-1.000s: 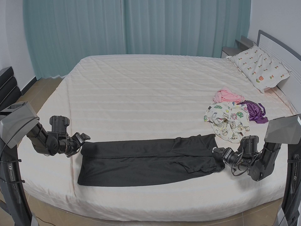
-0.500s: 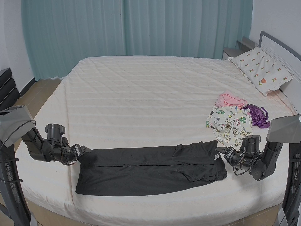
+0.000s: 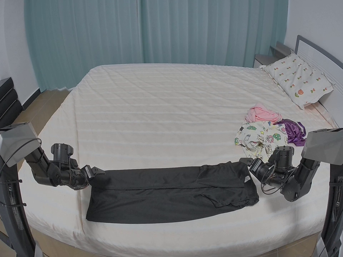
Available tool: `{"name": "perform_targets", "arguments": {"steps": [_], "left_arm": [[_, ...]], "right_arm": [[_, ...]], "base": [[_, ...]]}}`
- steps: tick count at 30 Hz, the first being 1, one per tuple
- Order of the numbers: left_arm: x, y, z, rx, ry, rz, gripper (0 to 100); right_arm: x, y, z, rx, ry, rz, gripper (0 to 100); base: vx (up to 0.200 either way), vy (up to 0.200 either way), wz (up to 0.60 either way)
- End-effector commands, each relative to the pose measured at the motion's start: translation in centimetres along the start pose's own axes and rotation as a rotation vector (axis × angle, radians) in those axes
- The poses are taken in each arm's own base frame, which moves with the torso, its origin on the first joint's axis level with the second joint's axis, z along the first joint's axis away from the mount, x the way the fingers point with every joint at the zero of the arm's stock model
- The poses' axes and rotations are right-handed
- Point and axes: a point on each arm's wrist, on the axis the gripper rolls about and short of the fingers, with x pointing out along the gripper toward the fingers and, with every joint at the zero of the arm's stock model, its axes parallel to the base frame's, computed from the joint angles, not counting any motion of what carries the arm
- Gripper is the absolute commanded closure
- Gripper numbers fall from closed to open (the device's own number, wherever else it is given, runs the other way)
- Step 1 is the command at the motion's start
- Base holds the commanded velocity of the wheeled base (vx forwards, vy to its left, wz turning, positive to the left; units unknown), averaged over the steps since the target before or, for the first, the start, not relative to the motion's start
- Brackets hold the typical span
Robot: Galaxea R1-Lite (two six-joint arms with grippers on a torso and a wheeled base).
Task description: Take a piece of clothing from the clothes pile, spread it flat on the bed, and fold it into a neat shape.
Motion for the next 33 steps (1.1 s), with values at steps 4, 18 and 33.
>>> {"name": "perform_targets", "arguments": {"steps": [4,18,33], "left_arm": [[0.1,0.6,-0.1,-0.036,-0.028,-0.015,0],[0.1,0.6,-0.2,-0.039,-0.026,-0.014,0],[0.1,0.6,-0.1,-0.040,-0.028,-0.015,0]], "right_arm": [[6.2,2.6,-2.0,-0.160,0.079,0.038,0],[9.4,2.5,-2.4,-0.214,0.112,0.007,0],[8.9,1.4,-1.8,-0.209,0.080,-0.064,100]], "base": [[0.000,0.000,0.00],[0.000,0.000,0.00],[0.000,0.000,0.00]]}}
